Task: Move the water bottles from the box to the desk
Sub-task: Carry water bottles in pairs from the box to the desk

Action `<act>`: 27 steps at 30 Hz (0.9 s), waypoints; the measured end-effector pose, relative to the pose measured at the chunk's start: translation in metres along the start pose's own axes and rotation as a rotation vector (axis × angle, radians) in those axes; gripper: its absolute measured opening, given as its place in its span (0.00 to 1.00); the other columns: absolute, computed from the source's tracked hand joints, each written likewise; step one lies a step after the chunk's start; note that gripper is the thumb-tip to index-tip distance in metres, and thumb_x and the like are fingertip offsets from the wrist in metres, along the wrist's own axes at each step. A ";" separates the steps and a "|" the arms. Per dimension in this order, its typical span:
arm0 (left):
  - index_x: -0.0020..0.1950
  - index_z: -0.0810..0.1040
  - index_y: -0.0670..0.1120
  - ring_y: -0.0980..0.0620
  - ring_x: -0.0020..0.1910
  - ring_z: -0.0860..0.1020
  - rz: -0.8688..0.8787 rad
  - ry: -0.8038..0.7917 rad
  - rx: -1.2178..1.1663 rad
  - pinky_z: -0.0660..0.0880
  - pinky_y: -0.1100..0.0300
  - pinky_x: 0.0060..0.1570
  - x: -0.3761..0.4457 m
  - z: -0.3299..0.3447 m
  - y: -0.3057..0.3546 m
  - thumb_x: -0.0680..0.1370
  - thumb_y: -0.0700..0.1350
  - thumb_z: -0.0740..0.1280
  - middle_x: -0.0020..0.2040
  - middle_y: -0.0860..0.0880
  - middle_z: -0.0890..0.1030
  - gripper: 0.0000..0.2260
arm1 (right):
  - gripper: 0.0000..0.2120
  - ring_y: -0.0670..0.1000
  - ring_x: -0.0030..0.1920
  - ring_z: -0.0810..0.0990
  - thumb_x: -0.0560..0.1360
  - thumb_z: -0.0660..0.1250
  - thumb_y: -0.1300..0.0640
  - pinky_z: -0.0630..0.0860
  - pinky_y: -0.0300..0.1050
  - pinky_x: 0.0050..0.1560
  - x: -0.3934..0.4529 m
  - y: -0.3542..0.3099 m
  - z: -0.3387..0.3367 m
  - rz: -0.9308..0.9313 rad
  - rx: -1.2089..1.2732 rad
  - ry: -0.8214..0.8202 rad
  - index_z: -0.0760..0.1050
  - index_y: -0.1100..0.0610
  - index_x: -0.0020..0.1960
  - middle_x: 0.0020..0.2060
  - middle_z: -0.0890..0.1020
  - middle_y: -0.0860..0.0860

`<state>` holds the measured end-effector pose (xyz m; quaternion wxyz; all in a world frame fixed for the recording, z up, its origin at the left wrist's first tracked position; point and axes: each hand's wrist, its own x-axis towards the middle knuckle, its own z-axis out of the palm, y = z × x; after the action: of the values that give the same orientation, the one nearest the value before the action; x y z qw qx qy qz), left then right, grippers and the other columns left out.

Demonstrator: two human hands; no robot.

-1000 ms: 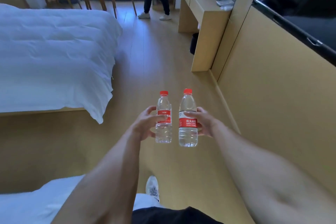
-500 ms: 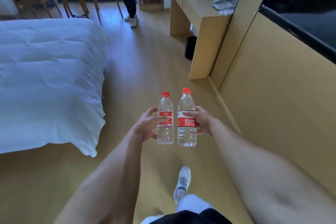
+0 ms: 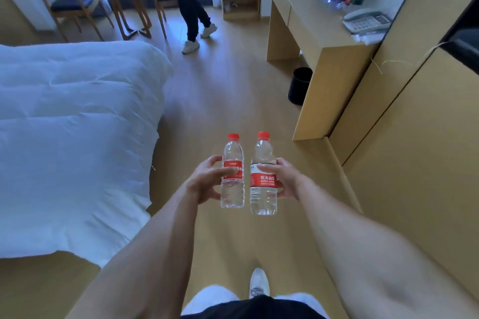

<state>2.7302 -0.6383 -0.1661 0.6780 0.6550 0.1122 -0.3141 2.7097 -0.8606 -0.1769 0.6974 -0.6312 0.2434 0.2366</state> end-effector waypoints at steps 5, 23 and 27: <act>0.63 0.74 0.50 0.40 0.54 0.84 -0.010 0.007 0.003 0.78 0.29 0.50 0.058 -0.002 0.042 0.74 0.39 0.76 0.54 0.41 0.84 0.21 | 0.26 0.58 0.49 0.82 0.72 0.76 0.55 0.78 0.64 0.58 0.054 -0.051 -0.016 0.013 -0.021 -0.007 0.70 0.58 0.66 0.57 0.82 0.60; 0.59 0.76 0.53 0.42 0.52 0.85 -0.013 -0.183 0.122 0.77 0.28 0.49 0.358 -0.059 0.252 0.70 0.40 0.78 0.55 0.41 0.85 0.21 | 0.27 0.57 0.49 0.85 0.70 0.77 0.52 0.82 0.59 0.47 0.301 -0.265 -0.035 -0.026 0.068 0.213 0.70 0.53 0.65 0.53 0.84 0.57; 0.62 0.75 0.51 0.39 0.56 0.83 -0.018 -0.210 0.183 0.77 0.28 0.49 0.412 -0.068 0.304 0.73 0.37 0.75 0.57 0.39 0.83 0.21 | 0.26 0.58 0.51 0.84 0.71 0.77 0.53 0.81 0.60 0.51 0.339 -0.312 -0.038 -0.050 0.120 0.260 0.71 0.52 0.65 0.54 0.84 0.57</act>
<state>3.2425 -0.7054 -0.1574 0.6206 0.6767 0.0174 -0.3957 3.1681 -0.9188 -0.1574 0.7020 -0.6199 0.3295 0.1202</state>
